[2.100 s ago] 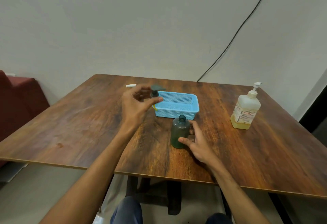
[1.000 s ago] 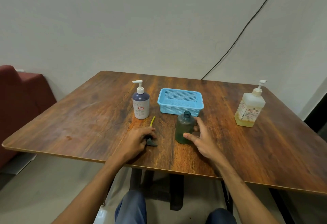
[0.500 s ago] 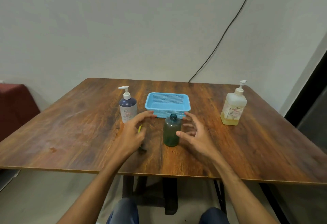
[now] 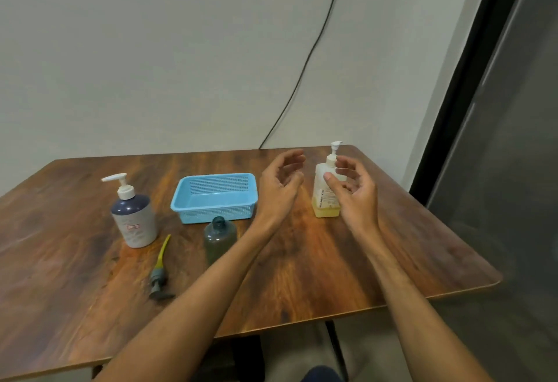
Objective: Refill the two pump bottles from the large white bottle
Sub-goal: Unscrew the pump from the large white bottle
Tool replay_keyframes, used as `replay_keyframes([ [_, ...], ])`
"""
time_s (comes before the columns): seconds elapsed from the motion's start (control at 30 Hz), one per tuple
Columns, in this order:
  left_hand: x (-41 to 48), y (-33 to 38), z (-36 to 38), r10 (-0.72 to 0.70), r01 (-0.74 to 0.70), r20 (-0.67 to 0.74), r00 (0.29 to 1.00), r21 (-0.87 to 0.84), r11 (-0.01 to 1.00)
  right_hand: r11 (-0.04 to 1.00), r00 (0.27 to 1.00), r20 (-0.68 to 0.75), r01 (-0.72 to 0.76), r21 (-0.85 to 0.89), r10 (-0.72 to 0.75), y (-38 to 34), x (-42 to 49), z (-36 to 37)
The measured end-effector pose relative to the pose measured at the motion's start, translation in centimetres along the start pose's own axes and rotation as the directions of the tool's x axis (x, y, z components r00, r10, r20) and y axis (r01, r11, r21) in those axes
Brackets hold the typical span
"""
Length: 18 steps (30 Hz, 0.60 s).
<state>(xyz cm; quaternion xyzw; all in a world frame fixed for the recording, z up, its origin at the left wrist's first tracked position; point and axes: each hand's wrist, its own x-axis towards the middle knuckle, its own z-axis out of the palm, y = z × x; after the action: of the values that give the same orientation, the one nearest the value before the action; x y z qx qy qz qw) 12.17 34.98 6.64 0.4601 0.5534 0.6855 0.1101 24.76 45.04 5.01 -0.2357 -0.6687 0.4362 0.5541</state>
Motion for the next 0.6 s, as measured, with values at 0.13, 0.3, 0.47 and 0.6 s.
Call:
replay_keyframes([
  [0.13,2.4,-3.8,3.5,-0.099,0.097,0.017,0.995,0.073,0.993,0.993,0.998,-0.041,-0.044,-0.112,0.039,3.7,2.6,-1.5],
  [0.3,4.8,-7.9,5.5,-0.247,0.223,0.139,0.959,0.169,0.960,0.956,0.966,0.100,-0.217,-0.198,0.240,7.8,5.5,-2.7],
  [0.47,6.1,-10.4,6.4,-0.292,0.248,0.256,0.921,0.192,0.950,0.928,0.887,0.288,-0.309,-0.208,0.360,10.1,7.8,-3.0],
  [0.6,6.7,-11.1,6.7,-0.280,0.247,0.320,0.905,0.140,0.959,0.926,0.847,0.376,-0.329,-0.186,0.376,11.4,8.5,-2.8],
])
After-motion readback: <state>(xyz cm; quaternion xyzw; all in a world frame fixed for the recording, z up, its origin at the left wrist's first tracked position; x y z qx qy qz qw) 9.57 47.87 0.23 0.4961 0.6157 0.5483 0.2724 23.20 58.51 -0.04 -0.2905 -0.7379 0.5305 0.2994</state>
